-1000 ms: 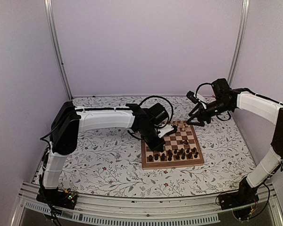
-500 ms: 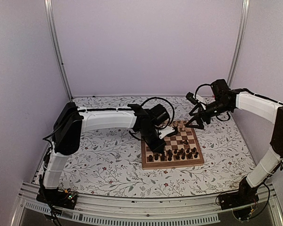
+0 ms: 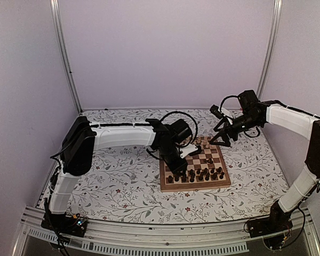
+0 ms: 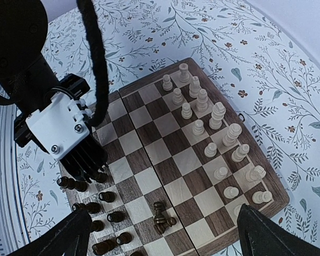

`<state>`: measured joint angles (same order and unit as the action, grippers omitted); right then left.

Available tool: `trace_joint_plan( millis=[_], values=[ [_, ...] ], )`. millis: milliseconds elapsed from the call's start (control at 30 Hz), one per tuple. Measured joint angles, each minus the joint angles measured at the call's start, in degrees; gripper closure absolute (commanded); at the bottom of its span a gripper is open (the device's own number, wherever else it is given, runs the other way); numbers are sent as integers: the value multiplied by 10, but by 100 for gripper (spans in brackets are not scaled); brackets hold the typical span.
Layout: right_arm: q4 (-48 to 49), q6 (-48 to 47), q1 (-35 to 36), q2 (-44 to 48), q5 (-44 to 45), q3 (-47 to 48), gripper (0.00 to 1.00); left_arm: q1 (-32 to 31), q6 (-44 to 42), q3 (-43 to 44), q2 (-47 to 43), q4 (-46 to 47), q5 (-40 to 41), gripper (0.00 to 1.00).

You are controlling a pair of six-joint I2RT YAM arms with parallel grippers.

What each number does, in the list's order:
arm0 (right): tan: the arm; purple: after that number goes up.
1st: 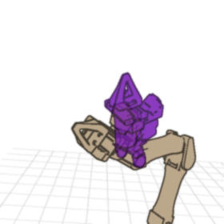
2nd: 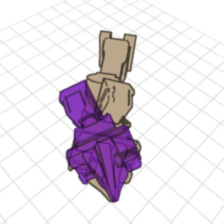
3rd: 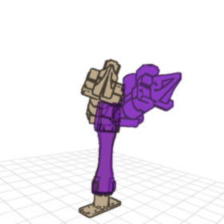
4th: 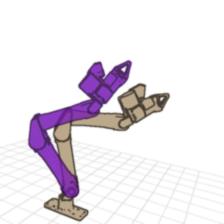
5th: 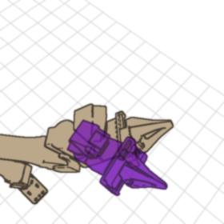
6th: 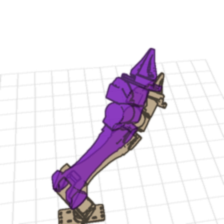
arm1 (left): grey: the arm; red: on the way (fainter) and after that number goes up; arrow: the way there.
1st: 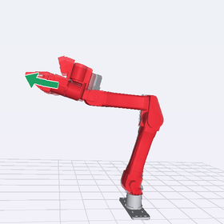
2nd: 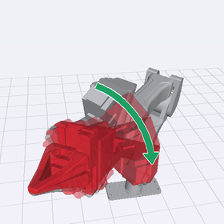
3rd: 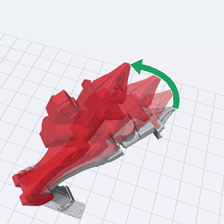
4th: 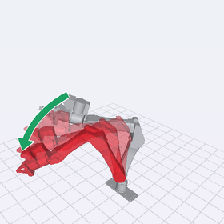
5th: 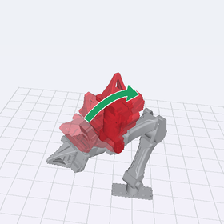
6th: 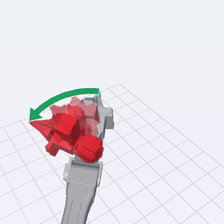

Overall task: Set up the chess pieces on the board
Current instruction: Place the chess piece on the chessboard, then pick up the chess piece from the chessboard.

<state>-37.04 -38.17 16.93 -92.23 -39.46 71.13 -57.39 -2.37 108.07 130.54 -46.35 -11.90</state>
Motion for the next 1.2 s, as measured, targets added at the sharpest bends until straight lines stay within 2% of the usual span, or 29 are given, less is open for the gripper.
trace_joint_plan(
  millis=[333, 600, 733, 800, 967, 1200],
  values=[
    [-7, 10, 0, 0, 18, 14, 1, 0, -6, 0, -3, 2, 12, 66],
    [16, 54, -15, 33, 121, 62, 1, 7, -22, -14, -66, 2, 39, 65],
    [16, 68, -35, 44, 129, 66, 32, 13, -27, -14, -118, 9, 51, 64],
    [3, 62, -39, 32, 125, 65, 44, 15, -27, -17, -141, 24, 55, 63],
    [-19, 56, -31, -19, 131, 26, 54, 15, -21, -80, -203, 95, 78, 63],
    [-49, 54, 11, -72, 159, -38, 56, 31, -5, -160, -213, 145, 100, 62]
  ],
)
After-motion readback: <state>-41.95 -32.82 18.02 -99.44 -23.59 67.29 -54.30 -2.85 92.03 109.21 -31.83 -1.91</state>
